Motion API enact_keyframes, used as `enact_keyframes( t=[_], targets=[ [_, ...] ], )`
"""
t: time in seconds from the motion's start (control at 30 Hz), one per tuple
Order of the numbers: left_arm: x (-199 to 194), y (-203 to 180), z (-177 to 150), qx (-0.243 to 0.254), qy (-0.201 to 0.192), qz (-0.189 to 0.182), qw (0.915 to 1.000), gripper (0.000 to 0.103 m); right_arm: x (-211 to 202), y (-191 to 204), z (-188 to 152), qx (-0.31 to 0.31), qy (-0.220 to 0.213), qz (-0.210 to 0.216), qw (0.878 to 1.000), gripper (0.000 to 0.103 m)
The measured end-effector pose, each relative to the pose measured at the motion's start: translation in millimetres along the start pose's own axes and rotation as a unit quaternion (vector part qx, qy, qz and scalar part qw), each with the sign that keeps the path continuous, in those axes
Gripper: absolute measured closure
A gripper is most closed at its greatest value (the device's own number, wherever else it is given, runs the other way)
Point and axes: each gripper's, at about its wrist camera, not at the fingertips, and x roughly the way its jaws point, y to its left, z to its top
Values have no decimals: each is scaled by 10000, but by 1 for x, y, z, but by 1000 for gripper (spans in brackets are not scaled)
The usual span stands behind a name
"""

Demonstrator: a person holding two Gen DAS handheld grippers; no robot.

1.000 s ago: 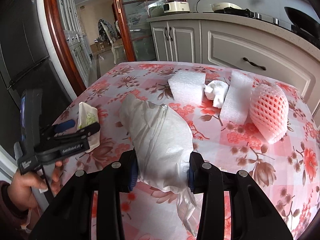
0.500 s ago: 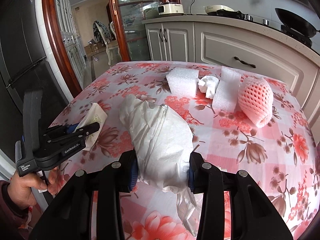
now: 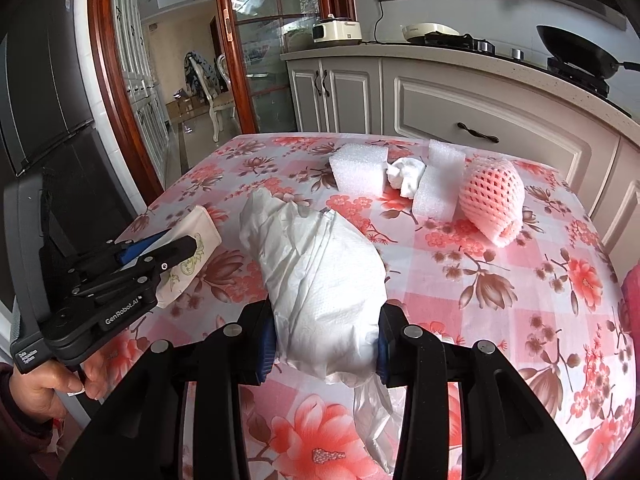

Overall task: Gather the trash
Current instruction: 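Carry the packet with the left tool while the right carries the bag toward the pink bin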

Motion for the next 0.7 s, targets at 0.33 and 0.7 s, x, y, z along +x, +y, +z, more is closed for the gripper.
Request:
enact_keyframes(
  t=[0.33,0.7],
  targets=[
    [-11,-32,18,330,-307,-160,9989,78,-14,-29,-3,363,-172,-163,9991,65],
    [-5,-87,44,610,-561,-923,9923,78,-33,-80,-3,946,-524,-551,9926,65]
  ],
)
